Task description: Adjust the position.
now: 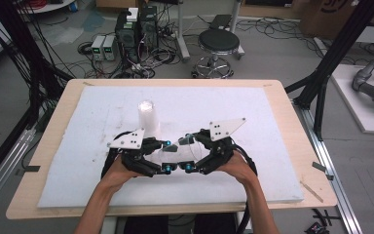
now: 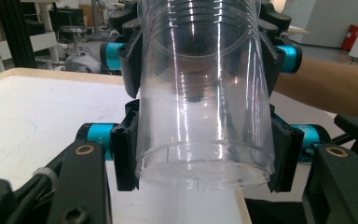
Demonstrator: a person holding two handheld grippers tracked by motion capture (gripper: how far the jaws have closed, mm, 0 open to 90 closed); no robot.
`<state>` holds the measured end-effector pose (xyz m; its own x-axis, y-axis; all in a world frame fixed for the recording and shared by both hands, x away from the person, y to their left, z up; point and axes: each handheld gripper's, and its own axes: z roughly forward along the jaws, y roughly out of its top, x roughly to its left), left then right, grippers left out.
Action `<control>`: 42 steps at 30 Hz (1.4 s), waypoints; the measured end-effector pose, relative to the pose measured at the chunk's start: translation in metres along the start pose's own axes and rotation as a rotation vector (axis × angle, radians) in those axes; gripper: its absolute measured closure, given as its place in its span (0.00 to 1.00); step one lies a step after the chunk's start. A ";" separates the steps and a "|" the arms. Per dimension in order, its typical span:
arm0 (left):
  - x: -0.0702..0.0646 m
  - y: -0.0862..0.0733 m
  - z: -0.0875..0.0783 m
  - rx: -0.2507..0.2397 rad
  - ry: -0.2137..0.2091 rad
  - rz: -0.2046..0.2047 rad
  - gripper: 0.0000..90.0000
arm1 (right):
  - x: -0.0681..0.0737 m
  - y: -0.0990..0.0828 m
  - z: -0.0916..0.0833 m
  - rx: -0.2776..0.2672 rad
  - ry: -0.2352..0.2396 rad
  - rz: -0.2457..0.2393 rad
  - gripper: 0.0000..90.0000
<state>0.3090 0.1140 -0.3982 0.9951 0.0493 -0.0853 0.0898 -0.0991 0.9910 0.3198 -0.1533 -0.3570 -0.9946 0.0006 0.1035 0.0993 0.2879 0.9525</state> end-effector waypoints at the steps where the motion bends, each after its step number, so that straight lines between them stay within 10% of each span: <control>1: 0.000 0.000 0.000 0.002 -0.002 0.001 0.46 | 0.000 0.000 0.000 0.000 -0.001 -0.004 0.32; 9: 0.000 0.001 0.000 0.017 0.001 0.006 0.45 | 0.000 0.000 -0.001 -0.003 -0.005 -0.015 0.37; 13: 0.003 0.002 0.001 0.033 0.056 -0.055 0.02 | 0.000 0.000 -0.001 -0.001 -0.012 -0.013 0.37; 20: -0.001 0.003 -0.004 0.081 0.109 -0.027 0.02 | -0.001 0.000 -0.003 -0.003 -0.026 -0.010 0.37; 34: -0.016 -0.029 -0.070 0.180 0.577 -0.074 0.02 | -0.010 0.013 -0.019 0.158 -0.214 0.069 0.37; 42: -0.019 -0.043 -0.093 0.171 0.698 -0.107 0.02 | -0.021 0.020 -0.018 0.303 -0.331 0.116 0.37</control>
<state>0.2828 0.2093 -0.4299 0.7278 0.6847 -0.0390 0.2473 -0.2090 0.9461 0.3428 -0.1650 -0.3345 -0.9382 0.3408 0.0605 0.2463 0.5345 0.8085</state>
